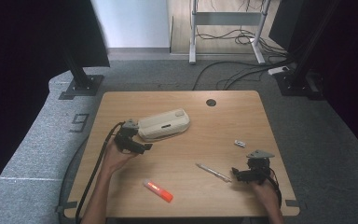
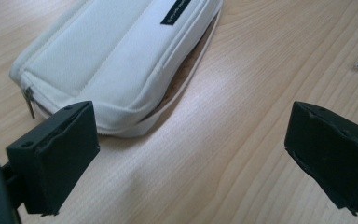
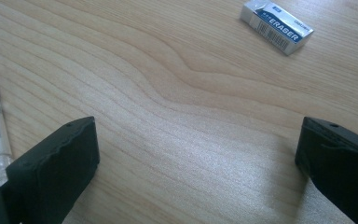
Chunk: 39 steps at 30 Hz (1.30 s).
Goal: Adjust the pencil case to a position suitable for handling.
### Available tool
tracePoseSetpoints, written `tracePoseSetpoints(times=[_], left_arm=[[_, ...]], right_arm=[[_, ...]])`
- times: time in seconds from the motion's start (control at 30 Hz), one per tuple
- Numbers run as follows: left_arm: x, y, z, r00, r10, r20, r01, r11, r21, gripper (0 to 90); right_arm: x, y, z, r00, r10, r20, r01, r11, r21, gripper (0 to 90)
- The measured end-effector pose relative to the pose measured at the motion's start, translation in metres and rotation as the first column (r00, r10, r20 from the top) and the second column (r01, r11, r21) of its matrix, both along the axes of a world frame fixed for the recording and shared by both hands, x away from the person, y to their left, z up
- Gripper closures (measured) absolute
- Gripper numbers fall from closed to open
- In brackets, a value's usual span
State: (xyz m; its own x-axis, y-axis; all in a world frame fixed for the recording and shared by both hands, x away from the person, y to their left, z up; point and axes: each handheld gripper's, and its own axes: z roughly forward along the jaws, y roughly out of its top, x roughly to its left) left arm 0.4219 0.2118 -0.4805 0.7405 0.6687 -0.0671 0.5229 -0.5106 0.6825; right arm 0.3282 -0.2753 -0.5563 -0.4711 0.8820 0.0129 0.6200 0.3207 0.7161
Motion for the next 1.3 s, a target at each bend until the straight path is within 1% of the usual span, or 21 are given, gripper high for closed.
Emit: tracePoseSetpoints(times=[0.07,0.2,0.23,0.27,0.37,0.4,0.43,0.47,0.53,0.6,0.83,0.9,0.97,1.0,1.03,1.13,1.17,1.2,1.23,1.27,1.3], left_arm=[[0.004,-0.001,0.001,0.9999,-0.007,-0.009,0.006,0.9999,-0.01,2.7],[0.011,-0.004,0.002,0.9997,-0.017,-0.015,0.017,0.9998,0.005,2.6],[0.014,-0.004,0.002,0.9998,-0.017,-0.013,0.017,0.9997,-0.018,2.9],[0.017,-0.005,0.002,0.9996,-0.016,-0.023,0.016,0.9996,-0.024,2.9],[0.023,-0.009,0.003,0.9994,-0.024,-0.025,0.024,0.9997,0.001,3.1],[0.025,-0.01,0.004,0.9996,-0.023,-0.018,0.023,0.9997,-0.001,3.4],[0.026,-0.011,0.004,0.9993,-0.028,-0.024,0.028,0.9996,0.005,4.3],[0.028,-0.013,0.005,0.9992,-0.028,-0.029,0.029,0.9994,0.017,4.9],[0.032,-0.016,0.005,0.9993,-0.03,-0.024,0.031,0.9979,0.057,5.3],[0.036,-0.017,0.006,0.9987,-0.034,-0.038,0.035,0.9983,0.046,5.9],[0.049,-0.022,0.01,0.9982,-0.047,-0.038,0.049,0.998,0.041,8.2],[0.055,-0.026,0.007,0.9976,-0.054,-0.042,0.056,0.9973,0.048,10.3],[0.06,-0.028,0.004,0.9966,-0.059,-0.058,0.061,0.9972,0.043,12.6],[0.06,-0.028,0.004,0.9966,-0.059,-0.058,0.061,0.9972,0.043,13.5],[0.065,-0.029,-0.001,0.9953,-0.065,-0.071,0.068,0.9968,0.041,14.6],[0.069,-0.031,-0.006,0.9946,-0.07,-0.077,0.074,0.9962,0.047,17.6],[0.07,-0.031,-0.009,0.9931,-0.083,-0.083,0.087,0.9953,0.044,17.6],[0.072,-0.032,-0.011,0.9925,-0.087,-0.086,0.091,0.9948,0.044,20.3],[0.074,-0.033,-0.015,0.9927,-0.084,-0.086,0.089,0.9944,0.057,23.0],[0.074,-0.033,-0.015,0.9927,-0.084,-0.086,0.089,0.9944,0.057,25.2],[0.077,-0.033,-0.02,0.9929,-0.079,-0.089,0.085,0.9943,0.065,28.5]], right_arm=[[0.0,0.0,0.0,1.0,0.001,0.001,-0.001,1.0,0.0,0.0],[0.0,0.0,0.0,1.0,0.0,0.0,0.0,1.0,0.0,0.0],[0.0,0.0,0.0,1.0,0.0,0.0,0.0,1.0,0.0,0.0],[0.0,0.0,0.0,1.0,0.0,0.0,0.0,1.0,0.0,0.0],[0.0,0.0,0.0,1.0,0.0,0.0,0.0,1.0,0.0,0.0],[0.0,0.0,0.0,1.0,0.0,0.0,0.0,1.0,0.0,0.0],[0.0,0.0,0.0,1.0,0.0,0.0,0.0,1.0,0.0,0.0],[0.0,0.0,0.0,1.0,0.0,0.0,0.0,1.0,0.0,0.0],[0.0,0.0,0.0,1.0,0.0,0.0,0.0,1.0,0.0,0.0],[0.0,0.0,0.0,1.0,0.0,0.0,0.0,1.0,0.0,0.0],[0.0,0.0,0.0,1.0,0.0,0.0,0.0,1.0,0.0,0.0],[0.0,0.0,0.0,1.0,0.0,0.0,0.0,1.0,0.0,0.0],[0.0,0.0,0.0,1.0,0.0,0.001,0.0,1.0,0.0,0.0],[0.0,0.0,0.0,1.0,0.0,0.001,0.0,1.0,0.0,0.0],[0.0,0.0,0.0,1.0,0.0,0.001,0.0,1.0,0.0,0.0],[0.0,0.0,0.0,1.0,0.0,0.001,0.0,1.0,-0.001,0.0],[0.0,0.0,0.0,1.0,0.001,0.001,-0.001,1.0,-0.001,0.0],[0.0,0.0,0.0,1.0,0.0,0.001,0.0,1.0,-0.001,0.0],[0.0,0.0,0.0,1.0,0.0,0.001,0.0,1.0,0.0,0.0],[0.0,0.0,0.0,1.0,0.001,0.001,-0.001,1.0,0.0,0.0],[0.0,0.0,0.0,1.0,0.001,0.001,-0.001,1.0,-0.001,0.0]])
